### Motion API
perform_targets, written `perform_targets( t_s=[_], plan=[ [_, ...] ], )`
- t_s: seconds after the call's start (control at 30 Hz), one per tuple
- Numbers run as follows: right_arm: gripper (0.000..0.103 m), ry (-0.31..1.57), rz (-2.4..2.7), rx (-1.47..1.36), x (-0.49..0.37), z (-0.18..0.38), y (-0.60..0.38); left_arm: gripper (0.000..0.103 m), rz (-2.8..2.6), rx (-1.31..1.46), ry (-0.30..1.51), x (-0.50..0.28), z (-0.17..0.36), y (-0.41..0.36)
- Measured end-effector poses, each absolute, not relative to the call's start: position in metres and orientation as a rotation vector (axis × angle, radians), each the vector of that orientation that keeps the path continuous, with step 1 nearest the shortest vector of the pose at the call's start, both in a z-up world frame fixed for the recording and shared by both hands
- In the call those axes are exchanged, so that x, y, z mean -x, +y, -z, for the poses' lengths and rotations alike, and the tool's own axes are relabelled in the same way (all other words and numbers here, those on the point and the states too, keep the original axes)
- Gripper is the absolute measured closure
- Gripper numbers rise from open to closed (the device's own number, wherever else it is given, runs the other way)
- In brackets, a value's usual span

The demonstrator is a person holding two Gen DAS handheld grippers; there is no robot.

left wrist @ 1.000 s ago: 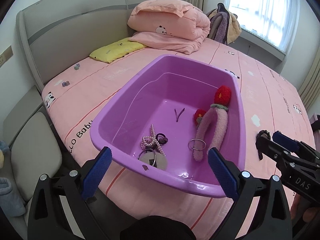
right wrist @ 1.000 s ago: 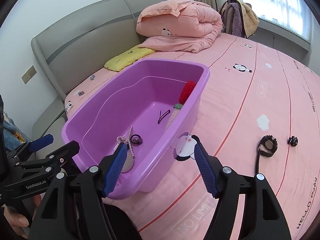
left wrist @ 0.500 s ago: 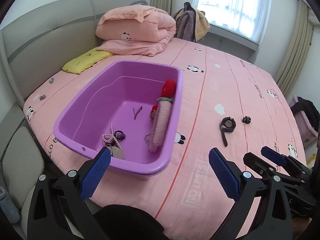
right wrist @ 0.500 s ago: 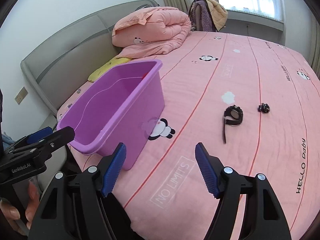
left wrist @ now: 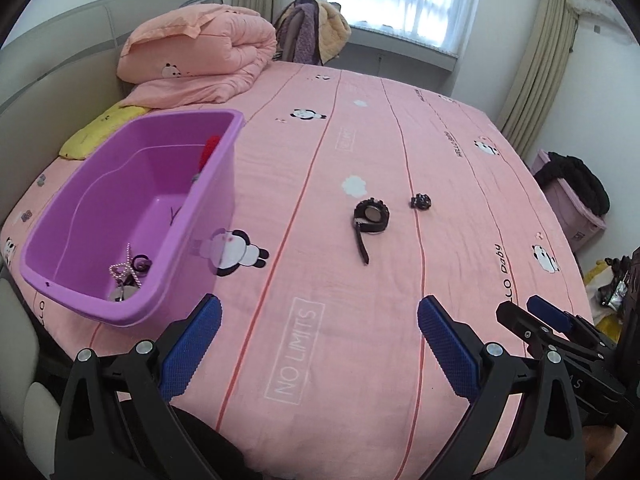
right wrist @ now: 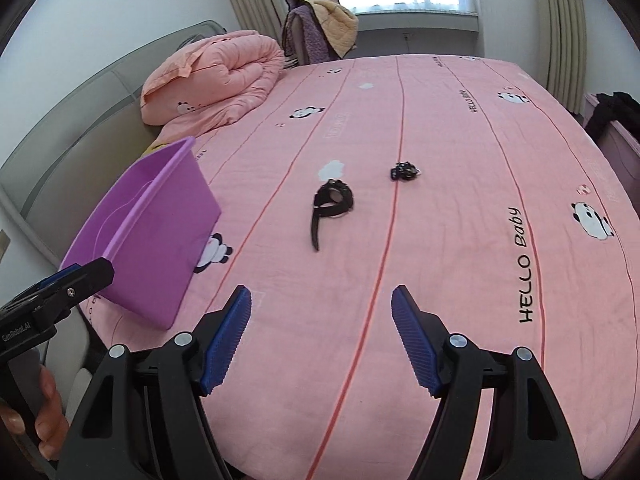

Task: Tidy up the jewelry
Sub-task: 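Move the left tool to the black watch while the right tool approaches the black-and-white scrunchie, then grasp the black watch with the left tool while the right tool grasps the scrunchie with key ring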

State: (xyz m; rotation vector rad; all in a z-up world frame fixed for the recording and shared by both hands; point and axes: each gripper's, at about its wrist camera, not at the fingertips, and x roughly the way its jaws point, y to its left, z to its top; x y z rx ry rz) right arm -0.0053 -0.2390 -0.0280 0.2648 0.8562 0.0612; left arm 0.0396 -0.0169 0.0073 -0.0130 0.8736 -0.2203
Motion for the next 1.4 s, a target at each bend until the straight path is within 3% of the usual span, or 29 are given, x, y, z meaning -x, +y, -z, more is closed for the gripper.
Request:
perform_targets(
  t_s=[0.4,0.83,1.4],
  plan=[
    [0.033,0.853,0.034,-0.215,-0.035,0.064,-0.296,0.006,0.235,-0.025,0.929,-0.095,0.038,-0.073],
    [0.033,0.886,-0.029,-0.092,-0.166,0.106,-0.322,0.006,0.222,-0.107,0.961,-0.195,0.102,-0.133],
    [0.033,1.001,-0.01,-0.062,-0.286,0.178,-0.346,0.006,0.179,-0.084,1.026,-0.272,0.173,-0.152]
  ],
)
